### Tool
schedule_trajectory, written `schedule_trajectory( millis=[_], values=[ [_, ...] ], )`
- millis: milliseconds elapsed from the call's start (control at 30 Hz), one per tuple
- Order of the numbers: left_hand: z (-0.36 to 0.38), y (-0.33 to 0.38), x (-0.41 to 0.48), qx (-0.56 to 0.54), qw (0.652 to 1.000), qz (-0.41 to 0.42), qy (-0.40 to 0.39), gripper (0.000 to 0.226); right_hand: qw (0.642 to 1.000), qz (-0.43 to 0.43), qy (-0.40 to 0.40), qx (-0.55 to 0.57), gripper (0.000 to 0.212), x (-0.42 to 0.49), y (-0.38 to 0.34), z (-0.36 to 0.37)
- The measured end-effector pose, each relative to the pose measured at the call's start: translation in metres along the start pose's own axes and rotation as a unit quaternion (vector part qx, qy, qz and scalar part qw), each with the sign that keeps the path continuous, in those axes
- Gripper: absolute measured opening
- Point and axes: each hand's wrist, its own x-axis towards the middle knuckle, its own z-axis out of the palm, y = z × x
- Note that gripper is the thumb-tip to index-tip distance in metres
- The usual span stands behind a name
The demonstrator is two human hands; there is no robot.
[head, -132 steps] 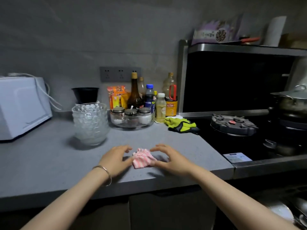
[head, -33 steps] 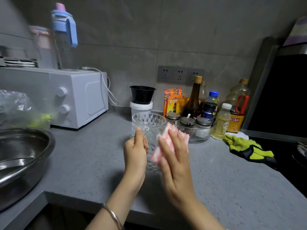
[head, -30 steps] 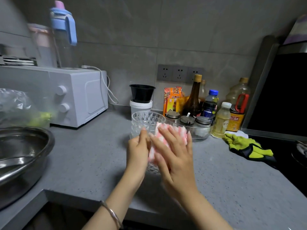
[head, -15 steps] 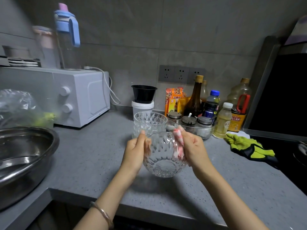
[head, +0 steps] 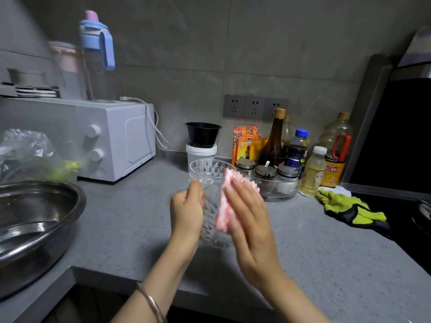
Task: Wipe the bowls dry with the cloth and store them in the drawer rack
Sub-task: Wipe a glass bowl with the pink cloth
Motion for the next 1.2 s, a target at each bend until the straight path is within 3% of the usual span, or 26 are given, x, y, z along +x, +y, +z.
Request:
schedule_trajectory(
  millis=[133, 233, 333, 400, 433, 533, 667, 733, 867, 933, 1000, 1067, 1200],
  values=[
    [-0.001, -0.01, 0.002, -0.025, 0.999, -0.035, -0.027, 0.055, 0.984, -0.079, 0.0, -0.16, 0.041, -0.005, -0.003, 0.005],
    [0.006, -0.005, -0.011, 0.0, 0.997, -0.014, -0.074, 0.054, 0.982, -0.027, 0.033, -0.183, 0.04, 0.015, -0.005, 0.0],
    [0.009, 0.002, -0.016, 0.024, 0.997, 0.0, -0.075, 0.058, 0.992, 0.071, 0.044, -0.094, 0.036, 0.026, -0.004, -0.007],
    [0.009, 0.006, -0.017, 0.031, 0.997, 0.004, -0.07, 0.06, 0.986, 0.156, 0.056, 0.03, 0.036, 0.03, -0.003, -0.012],
    [0.007, 0.005, -0.016, 0.021, 0.998, 0.001, -0.067, 0.059, 0.97, 0.208, 0.059, 0.114, 0.04, 0.033, -0.003, -0.014],
    [0.001, 0.001, -0.013, -0.046, 0.995, -0.026, -0.082, 0.043, 0.877, 0.359, 0.068, 0.311, 0.041, 0.04, -0.005, -0.026],
    [-0.004, -0.001, -0.008, -0.003, 0.99, -0.048, -0.131, 0.048, 0.87, 0.403, 0.047, 0.279, 0.062, 0.038, 0.002, -0.032],
    [-0.005, 0.002, -0.005, 0.074, 0.985, -0.02, -0.156, 0.056, 0.878, 0.397, 0.037, 0.264, 0.056, 0.038, 0.005, -0.034],
    [0.0, 0.022, -0.014, 0.194, 0.95, 0.116, -0.216, 0.058, 0.923, 0.309, -0.019, 0.228, 0.054, 0.043, 0.003, -0.036],
    [0.006, 0.021, -0.019, 0.246, 0.928, 0.181, -0.212, 0.062, 0.936, 0.282, -0.024, 0.211, 0.055, 0.041, 0.003, -0.029],
    [0.007, 0.017, -0.02, 0.23, 0.934, 0.206, -0.178, 0.065, 0.945, 0.254, -0.004, 0.207, 0.057, 0.036, 0.005, -0.021],
    [0.007, 0.013, -0.018, 0.185, 0.957, 0.172, -0.145, 0.067, 0.957, 0.218, 0.035, 0.19, 0.052, 0.029, 0.009, -0.015],
    [0.009, 0.009, -0.011, 0.052, 0.997, 0.019, -0.051, 0.065, 0.988, 0.109, 0.068, 0.08, 0.038, 0.011, 0.008, -0.005]
  ],
)
